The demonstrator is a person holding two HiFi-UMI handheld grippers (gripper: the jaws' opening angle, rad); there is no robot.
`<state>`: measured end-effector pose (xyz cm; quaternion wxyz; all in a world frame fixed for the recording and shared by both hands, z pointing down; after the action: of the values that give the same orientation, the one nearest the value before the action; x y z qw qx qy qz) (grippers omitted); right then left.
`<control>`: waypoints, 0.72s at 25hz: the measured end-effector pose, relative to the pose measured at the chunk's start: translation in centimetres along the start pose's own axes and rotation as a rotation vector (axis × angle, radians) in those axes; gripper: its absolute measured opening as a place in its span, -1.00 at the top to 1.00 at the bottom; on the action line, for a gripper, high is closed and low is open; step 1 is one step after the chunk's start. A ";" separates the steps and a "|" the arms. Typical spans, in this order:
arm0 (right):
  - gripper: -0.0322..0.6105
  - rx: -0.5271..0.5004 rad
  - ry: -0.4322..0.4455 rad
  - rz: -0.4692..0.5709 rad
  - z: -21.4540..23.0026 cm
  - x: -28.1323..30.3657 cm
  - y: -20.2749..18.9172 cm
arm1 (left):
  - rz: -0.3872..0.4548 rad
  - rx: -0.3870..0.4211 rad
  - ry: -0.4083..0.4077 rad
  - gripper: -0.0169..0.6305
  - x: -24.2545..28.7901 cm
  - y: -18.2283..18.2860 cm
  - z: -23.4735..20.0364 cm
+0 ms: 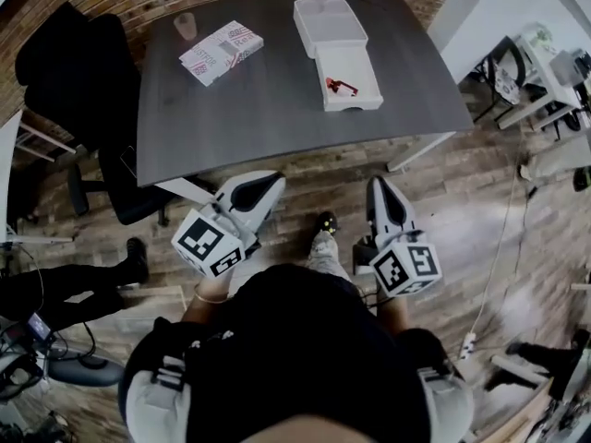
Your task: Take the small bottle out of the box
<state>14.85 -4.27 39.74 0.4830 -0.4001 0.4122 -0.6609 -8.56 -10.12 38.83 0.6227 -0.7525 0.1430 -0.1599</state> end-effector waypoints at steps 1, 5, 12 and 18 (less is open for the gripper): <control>0.90 0.005 0.012 -0.011 0.5 1.0 0.4 | 0.000 -0.005 0.011 0.94 0.7 0.3 -0.5; 0.89 0.012 0.062 -0.049 2.6 4.2 1.7 | -0.008 -0.019 0.068 0.94 2.7 1.2 -1.9; 0.82 -0.032 0.148 -0.119 6.1 9.6 3.5 | 0.001 -0.033 0.157 0.94 6.6 2.2 -4.4; 0.77 -0.079 0.181 -0.189 9.3 13.2 4.3 | 0.006 -0.052 0.190 0.94 10.3 2.7 -6.4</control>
<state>21.99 -19.38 40.64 0.3632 -0.3945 0.4402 -0.7202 -1.89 -20.59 37.91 0.5870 -0.7494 0.2078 -0.2248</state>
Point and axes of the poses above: the fingertips, and each gripper's own axes: x forward along the fingers, z to its right, y out of its top, the point moved 6 cm from there along -x, backward along the fingers, and after that the axes turned 4 degrees about -z, right-handed, at the moved point
